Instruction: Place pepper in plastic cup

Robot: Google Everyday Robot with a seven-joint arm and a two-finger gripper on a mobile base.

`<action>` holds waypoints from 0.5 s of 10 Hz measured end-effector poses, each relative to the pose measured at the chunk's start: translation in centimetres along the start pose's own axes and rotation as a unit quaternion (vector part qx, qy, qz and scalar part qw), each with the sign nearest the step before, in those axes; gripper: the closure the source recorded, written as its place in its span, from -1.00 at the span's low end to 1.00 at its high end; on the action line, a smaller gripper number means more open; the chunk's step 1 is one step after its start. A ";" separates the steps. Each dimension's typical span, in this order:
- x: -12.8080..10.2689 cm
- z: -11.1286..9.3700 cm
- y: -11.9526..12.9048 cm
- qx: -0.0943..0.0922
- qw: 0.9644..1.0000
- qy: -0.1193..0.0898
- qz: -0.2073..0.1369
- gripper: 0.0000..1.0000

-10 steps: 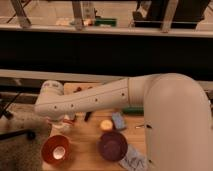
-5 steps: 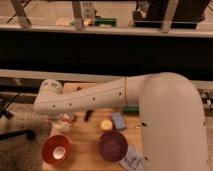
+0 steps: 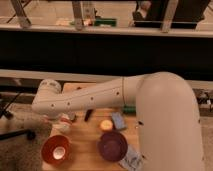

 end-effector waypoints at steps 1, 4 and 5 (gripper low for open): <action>0.0 0.1 0.1 -0.001 1.000 -0.001 -0.002 0.21; 0.5 0.2 0.3 -0.001 1.000 -0.002 -0.005 -0.40; 0.6 0.2 0.3 -0.001 1.000 -0.003 -0.007 -0.55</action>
